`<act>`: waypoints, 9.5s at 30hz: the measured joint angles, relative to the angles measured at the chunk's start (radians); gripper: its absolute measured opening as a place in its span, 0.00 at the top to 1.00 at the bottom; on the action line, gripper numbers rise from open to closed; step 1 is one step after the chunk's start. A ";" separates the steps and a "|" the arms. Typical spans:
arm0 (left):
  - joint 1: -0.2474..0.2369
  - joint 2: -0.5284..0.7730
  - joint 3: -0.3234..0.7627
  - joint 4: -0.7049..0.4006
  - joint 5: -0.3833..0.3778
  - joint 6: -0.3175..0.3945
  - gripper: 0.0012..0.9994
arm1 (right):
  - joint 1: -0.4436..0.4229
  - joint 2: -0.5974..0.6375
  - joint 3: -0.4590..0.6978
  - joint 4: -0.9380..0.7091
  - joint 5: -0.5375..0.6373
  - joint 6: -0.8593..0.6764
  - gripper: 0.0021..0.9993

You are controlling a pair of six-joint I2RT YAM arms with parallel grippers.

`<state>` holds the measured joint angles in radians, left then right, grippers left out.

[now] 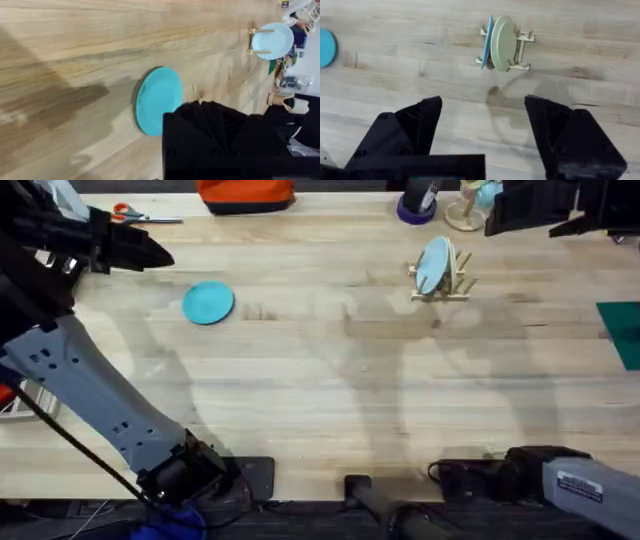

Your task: Pick up the plates from the table one by one and place each into a slot on the dish rack.

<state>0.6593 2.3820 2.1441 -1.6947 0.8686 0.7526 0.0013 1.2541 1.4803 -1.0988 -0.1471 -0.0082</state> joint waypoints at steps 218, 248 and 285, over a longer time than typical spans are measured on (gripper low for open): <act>-0.006 0.178 -0.112 0.049 -0.029 0.071 0.96 | 0.827 1.036 0.035 1.503 -0.234 1.007 0.02; 0.027 0.178 -0.112 0.059 -0.007 0.070 0.96 | 0.853 1.041 0.041 1.427 -0.085 1.064 0.66; -0.004 0.178 -0.155 0.068 0.036 0.067 0.96 | 0.853 1.041 0.041 1.410 -0.069 1.075 0.97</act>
<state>0.6552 2.5595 1.9892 -1.6272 0.9051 0.8193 0.8547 2.2951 1.5211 0.3111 -0.2157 1.0664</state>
